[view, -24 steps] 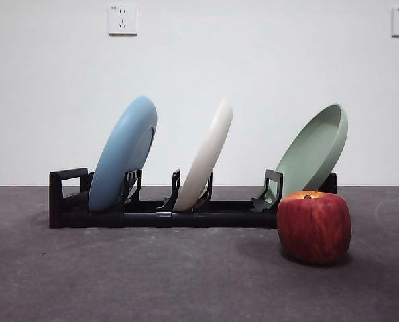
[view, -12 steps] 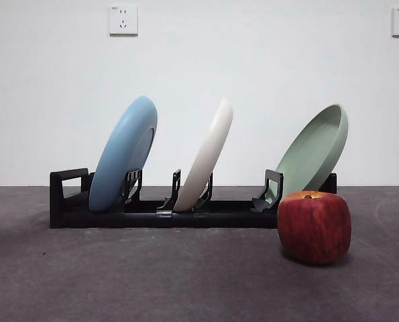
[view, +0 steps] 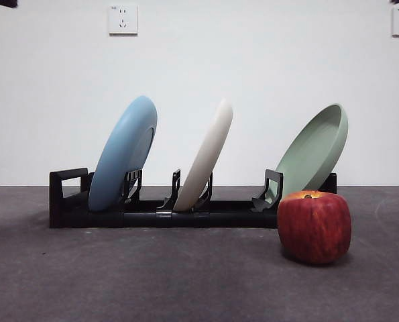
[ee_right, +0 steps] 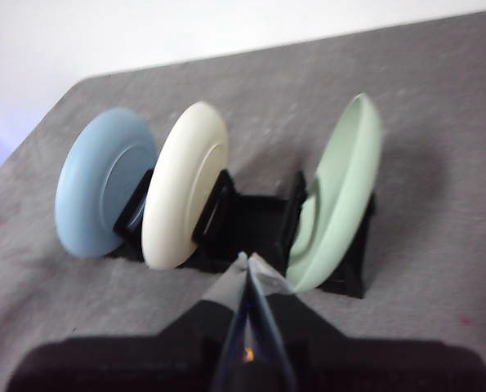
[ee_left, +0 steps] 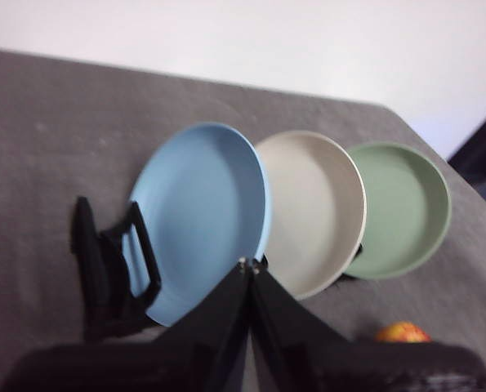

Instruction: Take the blue plate from the plate rack,put the plate on the table,take the apple from the table,put the apple in the plate

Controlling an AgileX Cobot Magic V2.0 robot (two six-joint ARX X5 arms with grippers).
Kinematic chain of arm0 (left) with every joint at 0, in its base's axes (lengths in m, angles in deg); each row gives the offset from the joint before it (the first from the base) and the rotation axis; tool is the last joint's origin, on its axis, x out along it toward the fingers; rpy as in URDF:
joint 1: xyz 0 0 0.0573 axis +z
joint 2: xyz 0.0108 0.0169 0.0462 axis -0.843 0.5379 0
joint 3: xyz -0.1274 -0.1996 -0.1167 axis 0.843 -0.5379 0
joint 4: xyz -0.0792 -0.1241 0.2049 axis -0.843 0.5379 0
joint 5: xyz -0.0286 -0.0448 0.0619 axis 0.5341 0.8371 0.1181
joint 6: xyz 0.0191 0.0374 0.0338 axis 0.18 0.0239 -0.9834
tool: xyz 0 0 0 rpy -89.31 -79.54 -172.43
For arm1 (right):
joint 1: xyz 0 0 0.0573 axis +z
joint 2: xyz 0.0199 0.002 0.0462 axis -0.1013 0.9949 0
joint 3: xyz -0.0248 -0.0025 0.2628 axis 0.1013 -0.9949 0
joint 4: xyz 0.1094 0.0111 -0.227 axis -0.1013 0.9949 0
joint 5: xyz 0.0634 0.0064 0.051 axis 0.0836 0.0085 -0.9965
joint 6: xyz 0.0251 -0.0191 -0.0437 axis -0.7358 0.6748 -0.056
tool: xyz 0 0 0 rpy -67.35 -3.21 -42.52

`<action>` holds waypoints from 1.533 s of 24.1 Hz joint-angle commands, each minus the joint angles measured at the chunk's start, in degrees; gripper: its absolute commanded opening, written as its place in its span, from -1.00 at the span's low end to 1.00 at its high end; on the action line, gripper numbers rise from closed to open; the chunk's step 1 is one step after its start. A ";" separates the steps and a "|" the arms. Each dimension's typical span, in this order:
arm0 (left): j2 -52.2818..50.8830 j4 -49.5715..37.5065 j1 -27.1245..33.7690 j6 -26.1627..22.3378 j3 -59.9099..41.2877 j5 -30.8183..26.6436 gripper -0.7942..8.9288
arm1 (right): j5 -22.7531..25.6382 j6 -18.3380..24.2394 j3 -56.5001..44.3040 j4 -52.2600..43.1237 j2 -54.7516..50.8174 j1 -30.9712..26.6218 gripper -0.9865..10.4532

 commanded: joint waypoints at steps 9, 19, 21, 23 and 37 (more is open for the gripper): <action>5.51 -1.22 -0.09 -2.25 0.15 1.88 0.00 | -1.79 1.18 0.20 -0.09 3.50 0.09 -0.15; 28.48 4.44 -6.54 -4.85 21.20 1.20 0.00 | -1.86 1.14 0.20 -0.39 3.52 0.09 -0.17; 34.03 7.13 -8.70 -6.29 27.06 -0.79 0.00 | -1.84 1.14 0.20 -0.39 3.54 0.09 -0.17; 38.73 7.91 -10.71 -8.37 31.04 -3.58 0.00 | -1.84 1.14 0.20 -0.37 3.52 0.09 -0.17; 51.65 6.05 -13.94 -8.98 33.88 -5.75 -0.75 | -1.66 1.18 0.20 -0.39 3.54 0.07 -0.17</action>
